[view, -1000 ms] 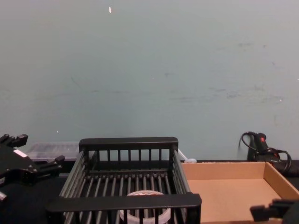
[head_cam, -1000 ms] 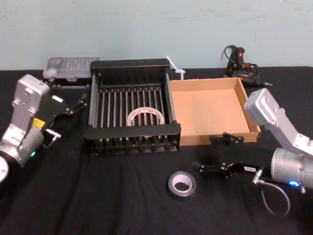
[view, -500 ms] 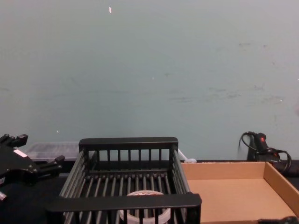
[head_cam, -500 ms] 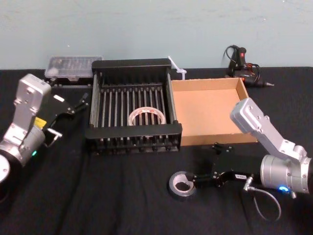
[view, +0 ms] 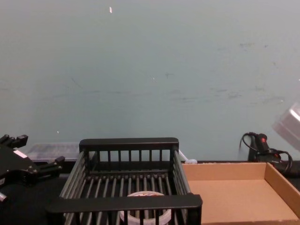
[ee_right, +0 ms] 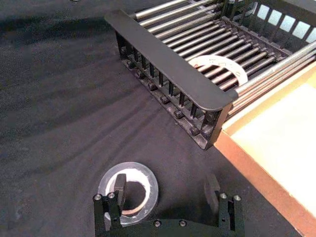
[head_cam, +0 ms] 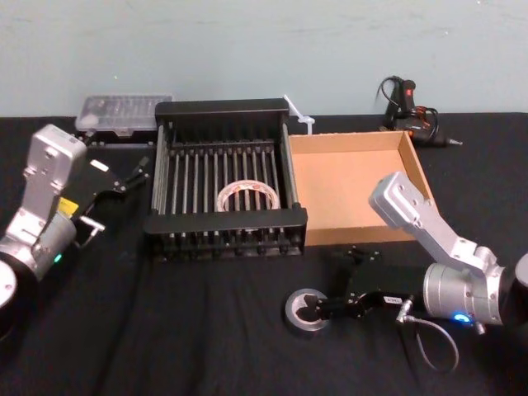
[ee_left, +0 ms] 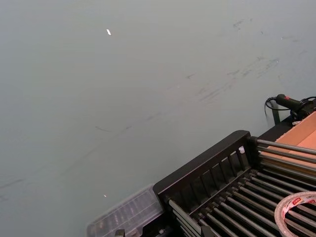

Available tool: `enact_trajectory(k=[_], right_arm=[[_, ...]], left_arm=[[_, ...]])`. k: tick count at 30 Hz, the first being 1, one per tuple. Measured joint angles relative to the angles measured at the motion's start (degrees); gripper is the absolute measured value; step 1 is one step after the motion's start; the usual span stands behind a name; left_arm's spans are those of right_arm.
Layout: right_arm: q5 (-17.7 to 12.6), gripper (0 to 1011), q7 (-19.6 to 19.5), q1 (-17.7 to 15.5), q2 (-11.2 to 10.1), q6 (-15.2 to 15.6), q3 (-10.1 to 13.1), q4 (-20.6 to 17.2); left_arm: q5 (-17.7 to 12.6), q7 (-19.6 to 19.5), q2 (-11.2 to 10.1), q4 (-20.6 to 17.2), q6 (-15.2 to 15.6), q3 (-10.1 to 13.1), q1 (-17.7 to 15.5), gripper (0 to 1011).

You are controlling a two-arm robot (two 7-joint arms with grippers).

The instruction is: Pick up the white tape and place it into the black box , Pick up the silver tape and place it into the brown box.

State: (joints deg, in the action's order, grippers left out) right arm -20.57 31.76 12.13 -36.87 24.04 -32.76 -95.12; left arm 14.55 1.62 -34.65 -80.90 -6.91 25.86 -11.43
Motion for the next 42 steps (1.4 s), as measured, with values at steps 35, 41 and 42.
enact_trajectory(k=[35,41,42], right_arm=[[1.3,1002,0.1,2.1,1.9,1.1,-2.2,3.5],[1.6,1002,0.1,2.2,2.1,1.2,-2.4,3.7],[1.7,1002,0.1,2.2,2.2,1.2,-2.4,3.8]], left_arm=[[0.0,0.0,0.0,0.0,0.0,0.0,0.0,1001],[0.0,0.0,0.0,0.0,0.0,0.0,0.0,1001],[0.0,0.0,0.0,0.0,0.0,0.0,0.0,1001]])
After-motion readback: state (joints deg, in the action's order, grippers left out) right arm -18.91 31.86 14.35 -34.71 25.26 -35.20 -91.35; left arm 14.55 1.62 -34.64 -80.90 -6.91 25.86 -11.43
